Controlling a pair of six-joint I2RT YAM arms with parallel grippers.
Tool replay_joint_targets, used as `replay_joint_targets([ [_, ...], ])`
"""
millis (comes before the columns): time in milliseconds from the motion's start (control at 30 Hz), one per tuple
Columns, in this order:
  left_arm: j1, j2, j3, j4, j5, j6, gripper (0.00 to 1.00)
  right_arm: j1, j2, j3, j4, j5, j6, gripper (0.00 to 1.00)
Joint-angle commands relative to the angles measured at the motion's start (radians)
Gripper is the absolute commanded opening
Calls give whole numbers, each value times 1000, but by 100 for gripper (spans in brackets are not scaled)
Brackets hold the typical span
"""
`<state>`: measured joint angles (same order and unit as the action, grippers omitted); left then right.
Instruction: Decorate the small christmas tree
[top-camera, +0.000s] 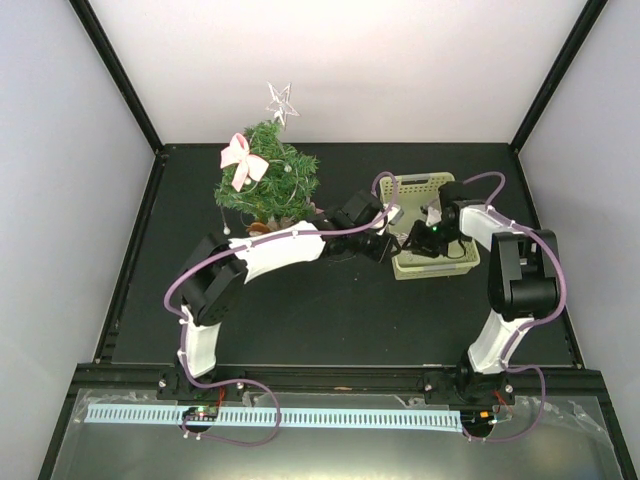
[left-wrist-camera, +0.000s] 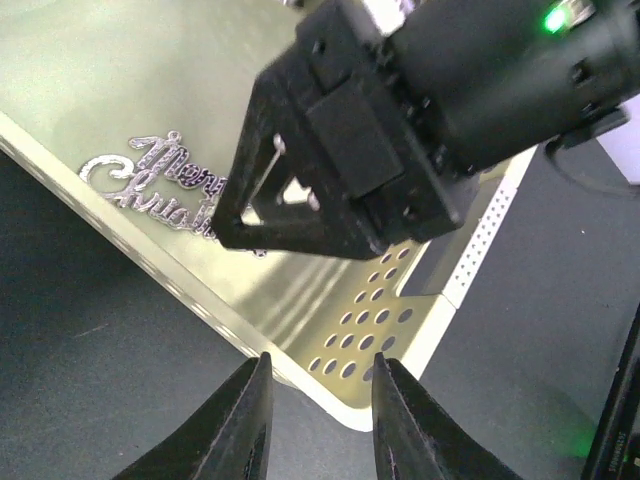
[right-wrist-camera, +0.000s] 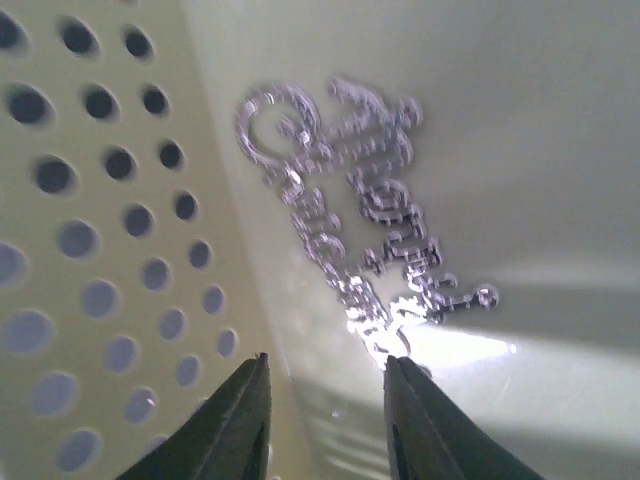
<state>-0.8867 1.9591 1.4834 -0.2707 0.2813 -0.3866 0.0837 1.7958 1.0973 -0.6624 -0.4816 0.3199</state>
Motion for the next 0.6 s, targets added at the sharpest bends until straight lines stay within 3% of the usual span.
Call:
replay_joint_targets([
  [0,14,27,27,36,23,-11,28,-3,-31,80,57,36,-6,40],
  [100,15,34,29,54,33,-17,26,-12,2,132,77,15,-11,53],
  [567,35,109,95,52,67,-29,25,-9,204,213,81,42,5,58],
])
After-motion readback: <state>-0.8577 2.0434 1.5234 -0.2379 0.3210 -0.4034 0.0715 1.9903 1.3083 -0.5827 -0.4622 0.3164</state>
